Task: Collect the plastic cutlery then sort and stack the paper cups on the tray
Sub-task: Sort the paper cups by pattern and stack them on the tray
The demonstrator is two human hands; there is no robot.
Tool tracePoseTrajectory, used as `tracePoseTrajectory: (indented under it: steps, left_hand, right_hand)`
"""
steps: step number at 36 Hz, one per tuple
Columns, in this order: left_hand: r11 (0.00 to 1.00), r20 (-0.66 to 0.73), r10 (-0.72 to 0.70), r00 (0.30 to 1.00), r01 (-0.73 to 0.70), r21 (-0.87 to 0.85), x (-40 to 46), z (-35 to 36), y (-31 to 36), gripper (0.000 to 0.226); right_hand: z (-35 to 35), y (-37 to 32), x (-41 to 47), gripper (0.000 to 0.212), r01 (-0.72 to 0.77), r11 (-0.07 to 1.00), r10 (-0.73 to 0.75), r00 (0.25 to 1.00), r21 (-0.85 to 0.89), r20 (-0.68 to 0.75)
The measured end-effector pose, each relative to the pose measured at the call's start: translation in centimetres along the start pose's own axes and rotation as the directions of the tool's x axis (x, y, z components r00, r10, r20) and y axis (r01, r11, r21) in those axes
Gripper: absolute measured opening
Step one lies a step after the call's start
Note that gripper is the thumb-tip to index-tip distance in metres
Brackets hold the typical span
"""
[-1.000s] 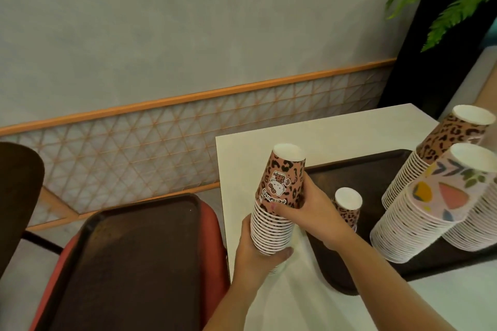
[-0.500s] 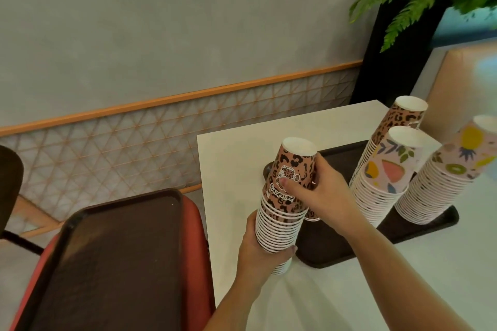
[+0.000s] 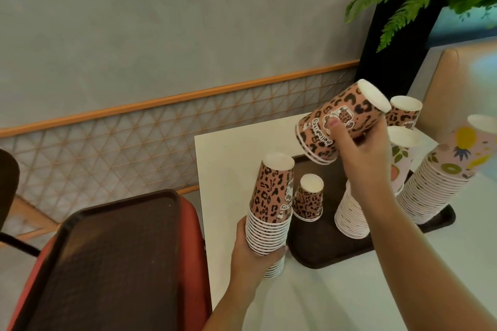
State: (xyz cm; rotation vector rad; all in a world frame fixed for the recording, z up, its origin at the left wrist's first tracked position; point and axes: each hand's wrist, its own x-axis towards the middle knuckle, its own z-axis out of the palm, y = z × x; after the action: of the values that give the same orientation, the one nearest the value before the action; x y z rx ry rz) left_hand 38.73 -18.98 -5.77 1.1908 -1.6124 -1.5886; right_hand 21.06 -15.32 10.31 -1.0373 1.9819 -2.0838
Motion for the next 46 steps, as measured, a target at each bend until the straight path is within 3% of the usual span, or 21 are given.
tracePoseTrajectory:
  steps: [3, 7, 15, 20, 23, 25, 28, 31, 34, 36, 40, 46]
  left_hand:
    - [1.0, -0.013, -0.008, 1.0, 0.008, -0.026, 0.1, -0.3, 0.0, 0.1]
    - [0.999, -0.024, -0.003, 1.0, 0.002, -0.037, 0.4, -0.7, -0.1, 0.092]
    - [1.0, -0.038, -0.001, 0.999, 0.001, -0.016, 0.5, -0.9, 0.0, 0.087]
    - [1.0, -0.043, 0.001, 0.999, -0.001, -0.001, 0.4, -0.9, 0.1, 0.086]
    - [1.0, -0.047, 0.005, 0.999, -0.004, 0.012, 0.4, -0.8, 0.2, 0.086]
    - [1.0, -0.048, 0.009, 0.999, -0.008, 0.01, 0.3, -0.7, 0.3, 0.084]
    - [1.0, -0.044, 0.024, 0.999, -0.024, 0.001, 0.2, -0.5, 0.5, 0.086]
    - [1.0, -0.03, 0.028, 0.999, -0.028, -0.007, 0.0, -0.4, 0.5, 0.09]
    - [1.0, -0.013, 0.027, 1.0, -0.027, -0.013, -0.1, -0.2, 0.6, 0.093]
    - [1.0, -0.005, 0.024, 1.0, -0.025, -0.017, -0.3, 0.0, 0.6, 0.096]
    - [0.999, 0.002, 0.047, 0.999, -0.047, -0.002, -0.4, 0.3, 0.7, 0.093]
    - [0.997, 0.002, 0.072, 0.997, -0.072, 0.016, -0.3, 0.5, 0.5, 0.08]
  right_hand:
    - [0.6, 2.0, 0.5, 0.06, 0.033, 0.987, -0.034, 0.999, -0.159, -0.004]
    - [1.5, 6.3, 0.0, 0.067, -0.039, 0.957, 0.067, 0.994, -0.286, 0.087]
    - [2.0, 11.4, -2.2, 0.075, -0.208, 0.899, 0.298, 0.936, -0.386, 0.189]
    - [1.8, 12.7, -3.7, 0.078, -0.244, 0.857, 0.376, 0.899, -0.455, 0.226]
    - [1.8, 12.4, -4.6, 0.081, -0.197, 0.853, 0.334, 0.918, -0.483, 0.215]
    - [1.9, 11.3, -5.1, 0.074, -0.122, 0.883, 0.215, 0.963, -0.453, 0.161]
    - [2.2, 8.6, -5.3, 0.064, -0.039, 0.963, 0.086, 0.982, -0.266, 0.169]
    - [2.6, 5.7, -5.4, 0.067, -0.027, 0.995, 0.058, 0.941, -0.096, 0.333]
    - [2.9, 4.2, -5.4, 0.08, -0.047, 0.993, 0.094, 0.857, -0.105, 0.507]
    - [3.2, 4.2, -5.4, 0.078, -0.033, 0.988, 0.11, 0.828, -0.148, 0.55]
    - [3.3, 4.1, -5.6, 0.059, -0.032, 0.988, 0.105, 0.855, -0.15, 0.507]
    - [2.9, 3.2, -4.8, 0.05, -0.024, 0.991, 0.076, 0.905, -0.129, 0.418]
